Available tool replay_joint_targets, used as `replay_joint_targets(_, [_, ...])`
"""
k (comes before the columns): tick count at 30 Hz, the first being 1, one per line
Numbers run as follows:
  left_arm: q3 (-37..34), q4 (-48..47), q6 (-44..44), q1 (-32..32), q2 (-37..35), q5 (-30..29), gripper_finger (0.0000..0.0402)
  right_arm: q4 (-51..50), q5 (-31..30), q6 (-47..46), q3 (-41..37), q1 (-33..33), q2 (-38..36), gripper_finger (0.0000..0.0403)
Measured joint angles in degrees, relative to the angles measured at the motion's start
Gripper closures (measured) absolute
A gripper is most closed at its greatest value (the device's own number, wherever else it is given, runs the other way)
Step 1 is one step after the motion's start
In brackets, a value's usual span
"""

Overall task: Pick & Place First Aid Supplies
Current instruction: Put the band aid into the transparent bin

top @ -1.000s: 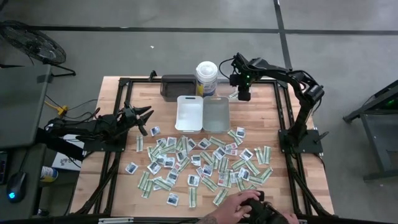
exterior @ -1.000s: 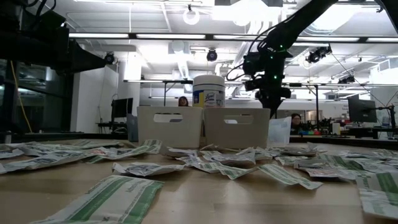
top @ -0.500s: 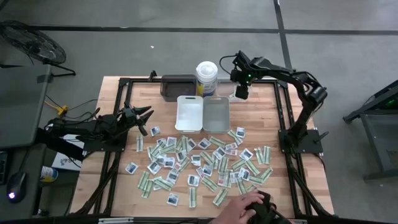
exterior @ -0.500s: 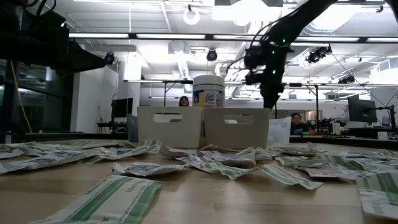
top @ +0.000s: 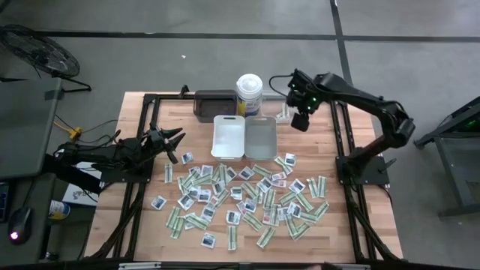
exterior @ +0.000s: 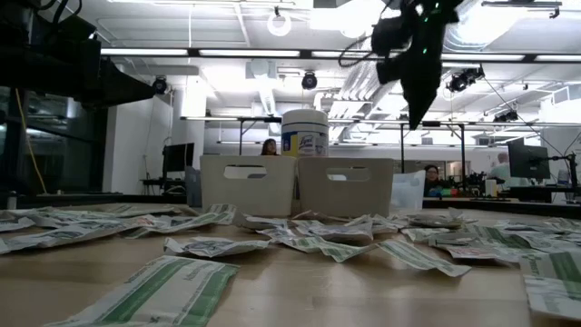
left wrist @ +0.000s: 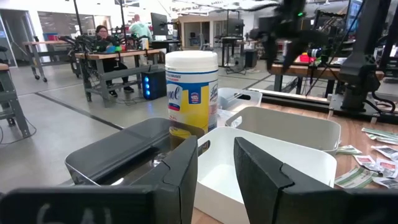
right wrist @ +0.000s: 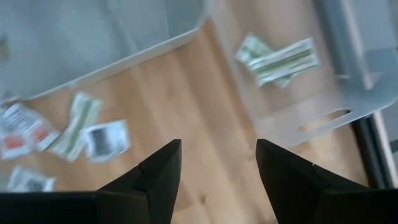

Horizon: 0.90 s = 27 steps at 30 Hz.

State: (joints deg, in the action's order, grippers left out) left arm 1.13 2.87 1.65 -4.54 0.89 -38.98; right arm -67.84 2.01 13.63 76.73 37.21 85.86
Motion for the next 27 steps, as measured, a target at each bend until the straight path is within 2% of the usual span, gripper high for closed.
replay_joint_targets(5, [0.0, 0.0, 0.02, 0.0, 0.0, 0.0, 0.03, -4.23, 0.01, -4.22, 0.0, -6.44, -2.86, 0.0201])
replay_joint_targets(13, [0.0, 0.0, 0.0, 0.02, 0.0, -0.02, 0.03, -7.6, 0.9, -16.94, 0.0, -17.09, -3.82, 0.0206])
replay_joint_targets(22, [-0.01, 0.0, 0.02, 0.01, 0.0, -0.01, 0.03, -7.56, 1.99, -35.6, 0.0, -26.69, -3.8, 0.0206])
replay_joint_targets(27, [-0.01, 0.0, 0.01, 0.01, 0.0, -0.01, 0.03, -5.6, 8.2, -45.13, -3.35, -29.51, -3.8, 0.0206])
